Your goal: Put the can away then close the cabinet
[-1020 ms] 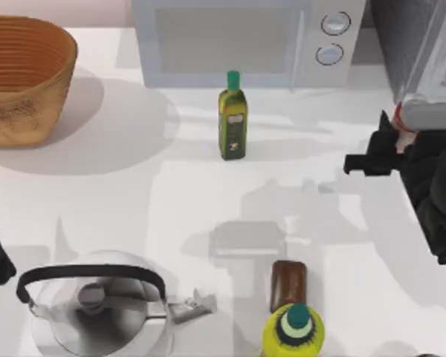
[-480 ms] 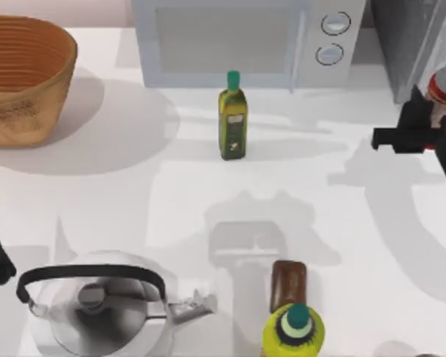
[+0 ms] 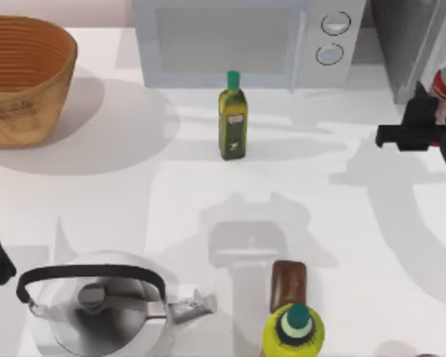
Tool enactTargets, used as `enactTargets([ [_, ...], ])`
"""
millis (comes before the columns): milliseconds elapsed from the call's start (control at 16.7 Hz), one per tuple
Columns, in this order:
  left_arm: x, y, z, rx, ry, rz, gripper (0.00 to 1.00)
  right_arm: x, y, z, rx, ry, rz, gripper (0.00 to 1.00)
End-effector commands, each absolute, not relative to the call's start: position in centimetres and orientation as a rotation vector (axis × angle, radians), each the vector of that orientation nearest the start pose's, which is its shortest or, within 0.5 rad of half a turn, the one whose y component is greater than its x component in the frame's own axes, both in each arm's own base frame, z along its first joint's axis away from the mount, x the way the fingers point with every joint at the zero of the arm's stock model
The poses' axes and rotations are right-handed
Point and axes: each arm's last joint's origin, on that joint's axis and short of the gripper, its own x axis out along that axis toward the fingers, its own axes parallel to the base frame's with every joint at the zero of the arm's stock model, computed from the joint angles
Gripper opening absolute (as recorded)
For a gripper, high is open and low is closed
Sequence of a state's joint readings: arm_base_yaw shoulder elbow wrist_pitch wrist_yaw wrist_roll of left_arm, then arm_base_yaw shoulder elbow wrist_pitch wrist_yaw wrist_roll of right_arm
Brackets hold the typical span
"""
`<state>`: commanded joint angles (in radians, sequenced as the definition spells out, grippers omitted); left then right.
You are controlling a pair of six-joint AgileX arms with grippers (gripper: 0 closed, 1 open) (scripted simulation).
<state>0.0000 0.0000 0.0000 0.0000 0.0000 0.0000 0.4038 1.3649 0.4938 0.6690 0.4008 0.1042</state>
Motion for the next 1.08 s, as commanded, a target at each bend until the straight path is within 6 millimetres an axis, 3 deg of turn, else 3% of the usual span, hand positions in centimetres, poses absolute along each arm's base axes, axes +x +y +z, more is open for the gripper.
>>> enactTargets([
  [240,10.6,-0.1,16.0,0.000,0.000,0.000,1.00,23.0,7.8,21.2,0.032,0.120,0.037,0.00],
  [480,10.6,-0.1,16.0,0.000,0.000,0.000,1.00,18.8,4.8,22.3,0.038,0.063,0.056,0.00],
  [780,10.6,-0.1,16.0,0.000,0.000,0.000,1.00,13.4,1.8,20.6,0.027,0.007,0.054,0.00],
  [1080,10.6,-0.1,16.0,0.000,0.000,0.000,1.00,10.9,0.3,17.3,0.009,-0.010,0.019,0.00],
])
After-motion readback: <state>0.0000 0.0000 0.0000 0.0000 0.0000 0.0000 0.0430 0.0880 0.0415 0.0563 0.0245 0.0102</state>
